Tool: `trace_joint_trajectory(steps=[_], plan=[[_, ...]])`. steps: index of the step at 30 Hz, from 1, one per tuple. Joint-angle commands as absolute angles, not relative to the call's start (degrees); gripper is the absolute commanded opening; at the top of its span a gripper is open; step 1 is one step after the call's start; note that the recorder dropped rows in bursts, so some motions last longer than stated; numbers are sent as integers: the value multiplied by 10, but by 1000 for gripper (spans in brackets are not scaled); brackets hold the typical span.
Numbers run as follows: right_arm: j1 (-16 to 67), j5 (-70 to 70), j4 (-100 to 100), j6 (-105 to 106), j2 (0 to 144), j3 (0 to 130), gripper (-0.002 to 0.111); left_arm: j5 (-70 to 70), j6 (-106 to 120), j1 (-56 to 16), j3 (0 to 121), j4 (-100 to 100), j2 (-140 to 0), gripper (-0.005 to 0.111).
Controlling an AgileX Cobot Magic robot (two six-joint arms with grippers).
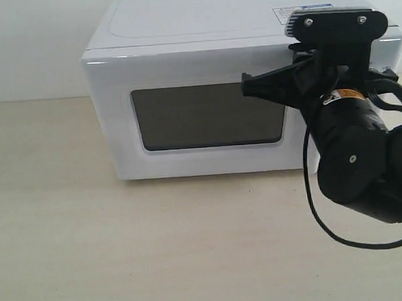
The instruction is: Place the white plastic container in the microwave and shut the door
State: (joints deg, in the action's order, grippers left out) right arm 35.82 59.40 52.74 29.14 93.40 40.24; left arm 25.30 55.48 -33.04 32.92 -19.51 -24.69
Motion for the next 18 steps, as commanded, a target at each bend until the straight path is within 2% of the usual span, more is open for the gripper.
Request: trace_joint_trajectory(steps=[1,6,13,18], plan=[[349,595,501,295,932,407,0,249,547,-333,326,-203,-245,4],[359,578,529,303,931,407,0,247,547,-333,326,-203,-245,4],[492,579,687,555,850,407,0,237,547,-333,326,-207,-245,4],[561,643,800,620,804,407,0,240,547,-333,325,-207,-245,4]])
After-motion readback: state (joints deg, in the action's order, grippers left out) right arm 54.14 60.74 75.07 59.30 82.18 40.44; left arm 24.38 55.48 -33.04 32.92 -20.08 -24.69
